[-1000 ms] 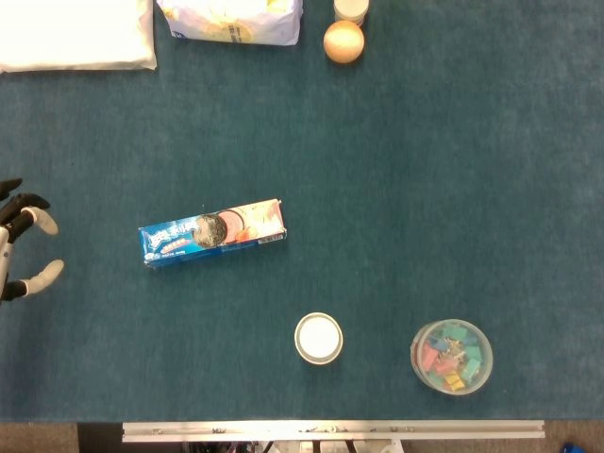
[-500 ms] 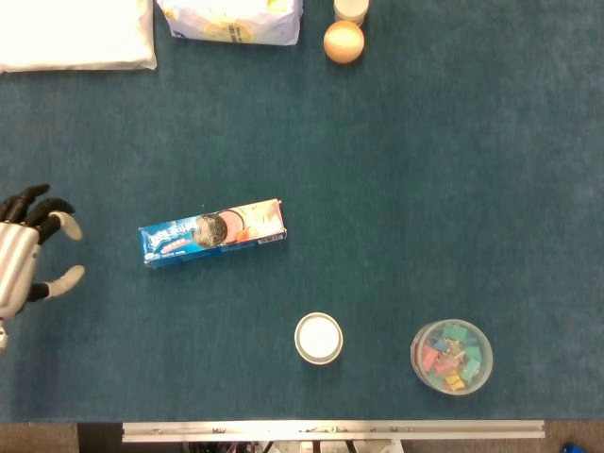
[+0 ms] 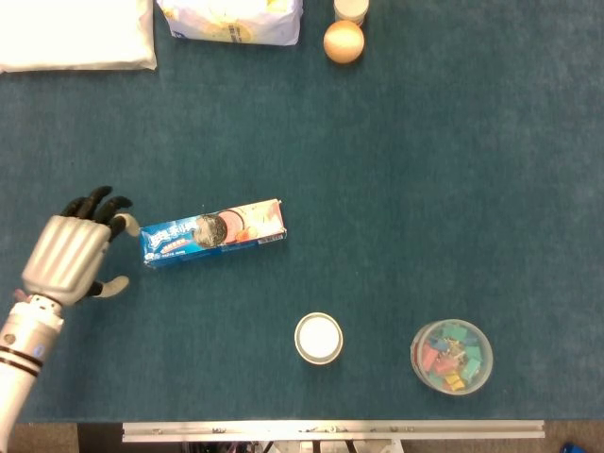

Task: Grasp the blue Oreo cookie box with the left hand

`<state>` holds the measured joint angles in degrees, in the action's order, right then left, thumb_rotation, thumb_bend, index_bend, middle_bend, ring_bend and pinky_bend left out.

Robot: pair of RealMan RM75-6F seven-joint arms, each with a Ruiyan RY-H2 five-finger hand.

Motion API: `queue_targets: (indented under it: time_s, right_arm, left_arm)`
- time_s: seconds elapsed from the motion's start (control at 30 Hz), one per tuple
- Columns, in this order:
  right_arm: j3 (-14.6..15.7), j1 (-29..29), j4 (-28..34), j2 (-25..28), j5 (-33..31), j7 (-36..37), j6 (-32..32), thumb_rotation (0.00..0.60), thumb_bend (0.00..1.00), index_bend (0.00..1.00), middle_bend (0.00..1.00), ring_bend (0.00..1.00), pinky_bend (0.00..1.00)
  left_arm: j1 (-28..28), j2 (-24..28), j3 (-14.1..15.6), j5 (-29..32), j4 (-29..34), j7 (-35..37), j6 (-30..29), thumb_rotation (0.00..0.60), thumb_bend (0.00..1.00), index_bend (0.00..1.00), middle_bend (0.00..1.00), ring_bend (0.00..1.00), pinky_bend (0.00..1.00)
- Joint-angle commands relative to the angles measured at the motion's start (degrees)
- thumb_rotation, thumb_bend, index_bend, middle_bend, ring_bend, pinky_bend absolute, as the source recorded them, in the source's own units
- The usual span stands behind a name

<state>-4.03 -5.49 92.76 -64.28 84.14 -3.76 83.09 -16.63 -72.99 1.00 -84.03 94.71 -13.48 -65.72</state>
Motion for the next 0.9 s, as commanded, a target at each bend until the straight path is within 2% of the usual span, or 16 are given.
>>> queue_targets:
  time_s: [0.03,0.2,0.43,0.67,0.9]
  right_arm:
    - [0.02,0.04,0.07,0.06,0.08,0.04,0.06,0.600,0.00,0.56,0.49,0.30,0.35]
    - [0.07,-0.01,0.07,0.05,0.06,-0.03,-0.13,0.600,0.00,0.56,0.49,0.30,0.35]
    - [0.15,-0.01,0.13,0.03,0.16,-0.13,-0.18,0.600,0.00,0.56,0.49,0.30,0.35]
    - [0.14,-0.02,0.08,0.05,0.13,-0.09,-0.25,0.600,0.00,0.56,0.49,0.30,0.35]
    - [0.12,-0.02,0.12,0.08,0.12,-0.02,-0.27,0.600,0.00,0.56,0.49,0.30,0.35]
  left_arm:
    - [-1.18,-1.06,-0.70,1.82,1.03,-2.29,1.40,0.600,0.12,0.32,0.18,0.09,0.20]
    - [-2.02,-1.76,-1.16,3.45,1.61,-3.26,2.31,0.600,0.10,0.25,0.17,0.08,0.19]
    - [-3.15,-1.70,-1.70,6.49,2.80,-3.83,4.05,0.597,0.08,0.23,0.17,0.08,0.19]
    - [-4.81,-1.67,-2.42,12.11,3.93,-3.38,7.87,0.500,0.06,0.23,0.17,0.08,0.20]
    - [-5.81,-3.54,-2.72,13.60,1.82,-4.20,7.95,0.494,0.05,0.24,0.17,0.08,0.20]
